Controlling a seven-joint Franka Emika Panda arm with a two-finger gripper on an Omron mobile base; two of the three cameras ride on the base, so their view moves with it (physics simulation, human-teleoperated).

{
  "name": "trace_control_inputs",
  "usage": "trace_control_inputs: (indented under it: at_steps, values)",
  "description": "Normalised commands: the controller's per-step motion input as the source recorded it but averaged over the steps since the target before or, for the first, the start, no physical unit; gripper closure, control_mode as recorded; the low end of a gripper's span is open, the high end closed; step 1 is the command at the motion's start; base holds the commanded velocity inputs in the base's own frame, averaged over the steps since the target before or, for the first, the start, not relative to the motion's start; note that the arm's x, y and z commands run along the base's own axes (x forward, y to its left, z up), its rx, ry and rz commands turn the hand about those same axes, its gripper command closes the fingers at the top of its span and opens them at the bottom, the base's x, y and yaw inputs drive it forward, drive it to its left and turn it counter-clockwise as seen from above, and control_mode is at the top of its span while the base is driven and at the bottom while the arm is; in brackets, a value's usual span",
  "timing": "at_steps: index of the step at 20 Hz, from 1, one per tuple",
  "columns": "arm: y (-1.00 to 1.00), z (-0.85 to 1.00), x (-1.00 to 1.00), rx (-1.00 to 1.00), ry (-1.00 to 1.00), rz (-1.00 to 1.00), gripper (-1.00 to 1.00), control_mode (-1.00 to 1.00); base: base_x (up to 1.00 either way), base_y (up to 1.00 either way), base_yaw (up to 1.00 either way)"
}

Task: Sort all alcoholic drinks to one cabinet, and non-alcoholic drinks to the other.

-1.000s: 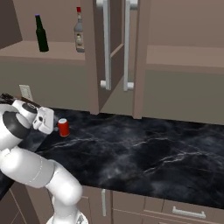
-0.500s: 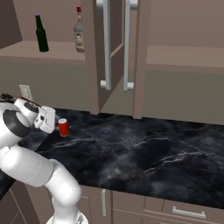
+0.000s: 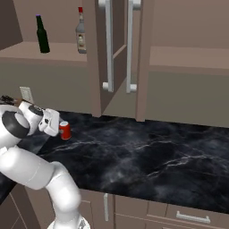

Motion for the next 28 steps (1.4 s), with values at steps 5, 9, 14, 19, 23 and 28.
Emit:
trace_control_inputs:
  at_steps: [5,9,14,19,23,28]
  values:
    - [0.03,-0.17,0.15,-0.01,0.0,-0.03,1.0,-1.0,0.0,0.0,0.0]
    - [0.03,-0.05,0.05,-0.03,0.0,-0.06,1.0,-1.0,0.0,0.0,0.0]
    - [-0.1,0.14,-0.22,-0.08,0.0,-0.06,1.0,-1.0,0.0,0.0,0.0]
    - [-0.57,0.66,-0.64,0.0,0.0,0.0,1.0,-1.0,0.0,0.0,0.0]
    - [-0.8,0.79,-0.76,0.0,0.08,0.03,1.0,-1.0,0.0,0.0,0.0]
    - [-0.75,0.35,-0.69,0.0,0.08,0.08,1.0,-1.0,0.0,0.0,0.0]
